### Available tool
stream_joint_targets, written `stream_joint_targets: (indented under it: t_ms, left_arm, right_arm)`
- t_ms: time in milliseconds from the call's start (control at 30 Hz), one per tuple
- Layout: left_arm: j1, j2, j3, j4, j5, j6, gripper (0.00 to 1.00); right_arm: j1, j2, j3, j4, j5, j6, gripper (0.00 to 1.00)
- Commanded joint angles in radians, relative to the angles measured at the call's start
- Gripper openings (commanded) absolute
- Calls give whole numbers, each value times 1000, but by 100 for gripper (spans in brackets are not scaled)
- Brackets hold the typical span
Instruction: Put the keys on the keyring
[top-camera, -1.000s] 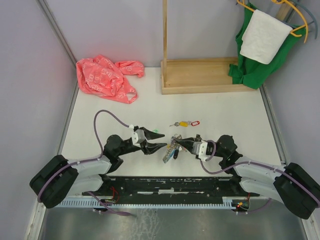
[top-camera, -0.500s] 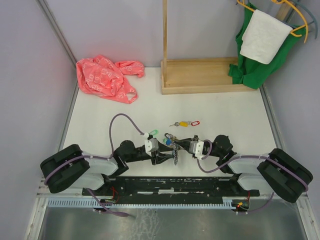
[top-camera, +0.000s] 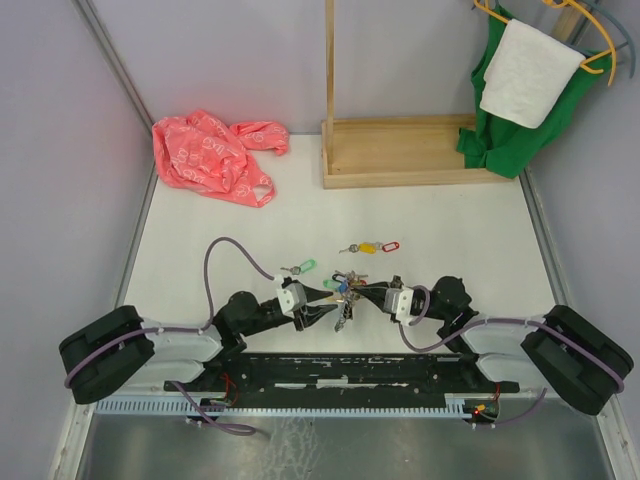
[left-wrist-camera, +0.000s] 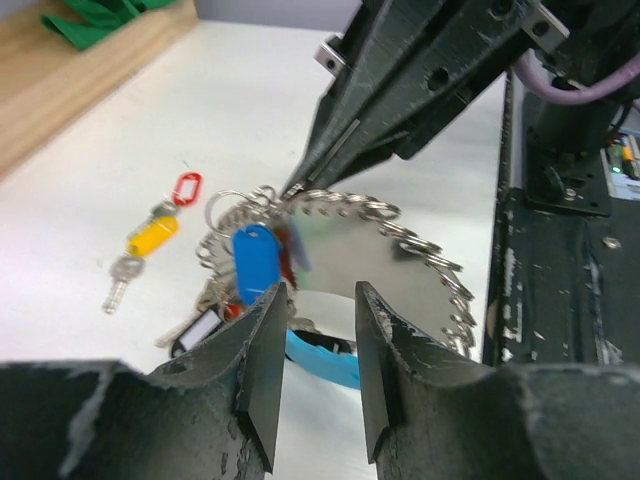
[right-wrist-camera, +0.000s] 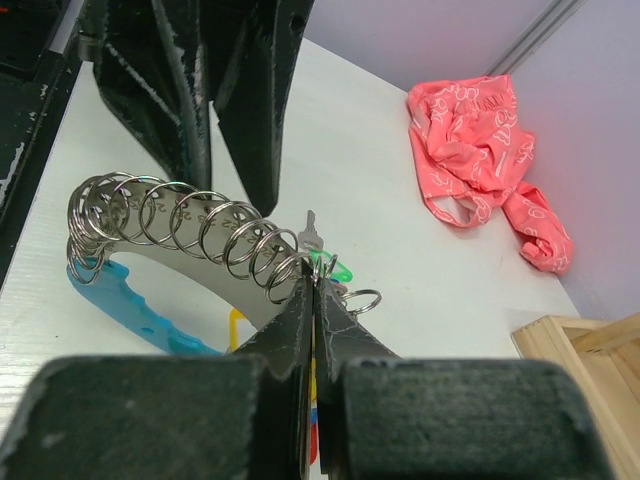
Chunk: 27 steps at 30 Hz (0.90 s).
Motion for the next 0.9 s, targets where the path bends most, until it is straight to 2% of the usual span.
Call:
stream_joint_targets:
  t_ms: [0, 200, 433, 600, 867]
  left_arm:
    - [33, -74, -2, -31, -50, 120, 40]
    - [73, -65, 83, -111, 29, 195, 40]
    - [76, 1, 136, -94, 174, 293, 40]
    - [75, 34, 184, -147, 252, 361, 33]
    - [75, 80, 237, -226, 347, 416, 31]
  right_arm:
    - [-4, -37, -30, -6, -15, -1, 1]
    - [-3, -114, -12, -105, -36, -16, 1]
    - [-3, -177, 5, -200, -61, -15, 1]
    - [-4, -184, 10, -214, -65, -12, 1]
    - [-2, -187, 15, -224, -71, -11, 1]
